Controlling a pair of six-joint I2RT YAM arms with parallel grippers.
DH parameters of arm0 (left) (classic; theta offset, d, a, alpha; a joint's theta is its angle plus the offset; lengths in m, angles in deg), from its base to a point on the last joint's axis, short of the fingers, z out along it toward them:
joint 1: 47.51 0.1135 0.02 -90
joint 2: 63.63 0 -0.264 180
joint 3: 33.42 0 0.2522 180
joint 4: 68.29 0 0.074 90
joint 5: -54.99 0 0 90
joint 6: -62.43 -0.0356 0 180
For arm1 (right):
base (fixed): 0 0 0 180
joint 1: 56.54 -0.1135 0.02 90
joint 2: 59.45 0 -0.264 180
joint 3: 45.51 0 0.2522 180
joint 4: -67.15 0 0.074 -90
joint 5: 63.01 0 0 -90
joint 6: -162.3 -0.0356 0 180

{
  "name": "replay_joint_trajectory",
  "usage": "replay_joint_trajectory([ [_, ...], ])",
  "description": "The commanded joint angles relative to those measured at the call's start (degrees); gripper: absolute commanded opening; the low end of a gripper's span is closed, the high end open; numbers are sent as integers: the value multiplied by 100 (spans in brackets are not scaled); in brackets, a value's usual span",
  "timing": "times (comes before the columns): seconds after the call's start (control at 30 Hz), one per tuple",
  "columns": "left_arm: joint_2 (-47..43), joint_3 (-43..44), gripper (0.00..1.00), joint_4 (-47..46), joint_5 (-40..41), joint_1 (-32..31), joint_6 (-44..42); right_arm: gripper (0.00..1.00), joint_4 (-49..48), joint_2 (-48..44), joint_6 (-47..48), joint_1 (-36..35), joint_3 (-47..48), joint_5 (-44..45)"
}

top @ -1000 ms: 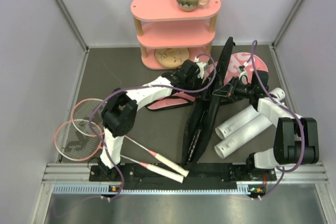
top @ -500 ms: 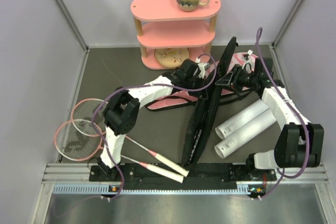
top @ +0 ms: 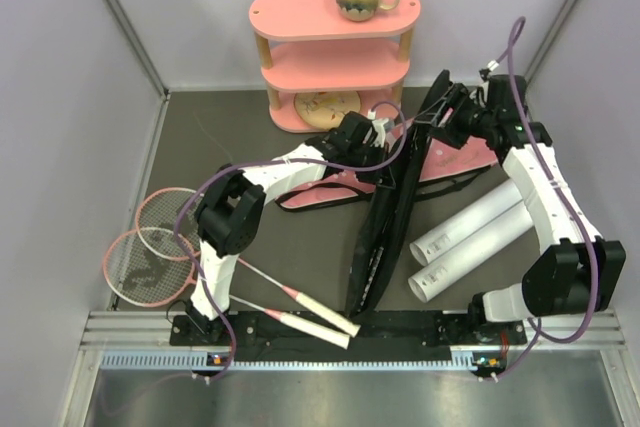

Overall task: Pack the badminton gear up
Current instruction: Zip the racket bag at the center of the board.

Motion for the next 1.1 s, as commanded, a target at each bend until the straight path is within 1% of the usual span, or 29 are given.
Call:
replay_joint_trajectory([
  [0.0, -485, 0, 0, -224, -130, 12, 233, 55, 426, 299, 1, -405, 565, 954],
  [0.03, -503, -9, 0, -206, -139, 12, 242, 52, 603, 370, 134, -413, 766, 1278],
  [0.07, -538, -9, 0, -206, -147, 3, 242, 41, 735, 423, 283, -414, 846, 1394],
  [0.13, -573, -18, 0, -206, -156, 12, 233, 41, 842, 432, 714, -422, 839, 1439],
  [0.23, -591, 17, 0, -206, -217, 20, 224, 43, 842, 231, 1303, -414, 611, 1518],
  [0.3, -565, 35, 0, -197, -262, 20, 242, 46, 816, 108, 1592, -405, 470, 1641],
  [0.43, -530, 43, 0, -215, -314, 20, 260, 46, 545, 212, 1849, -422, 206, 1160],
  [0.53, -503, 61, 0, -206, -350, 12, 286, 38, 359, 291, 1849, -422, 92, 1061],
  [0.57, -512, 61, 0, -198, -350, 12, 286, 31, 272, 326, 1866, -414, 74, 1044],
  [0.63, -521, 70, 0, -189, -350, 20, 260, 28, 131, 327, 1893, -422, 4, 947],
  [0.73, -503, 96, 0, -171, -376, 20, 251, 26, -80, 379, 1919, -431, -32, 824],
  [0.77, -486, 114, 0, -171, -402, 20, 251, 23, -107, 388, 1945, -431, -49, 807],
  [0.83, -477, 149, 0, -171, -481, 20, 251, 20, -203, 432, 1946, -457, -76, 754],
  [0.87, -468, 149, 0, -154, -499, 20, 251, 13, -221, 450, 1937, -449, -76, 710],
  [0.9, -468, 184, 0, -162, -508, 20, 251, 9, -230, 476, 1946, -457, -76, 640],
  [0.93, -459, 193, 2, -145, -543, 29, 242, 1, -256, 485, 1937, -458, -76, 605],
  [1.0, -477, 245, 14, -136, -604, 20, 172, 0, -309, 467, 1937, -466, -119, 561],
  [1.03, -494, 263, 27, -127, -657, 20, 128, 0, -309, 476, 1928, -458, -120, 569],
  [1.07, -503, 289, 31, -127, -666, 20, 32, 0, -309, 467, 1937, -466, -128, 587],
])
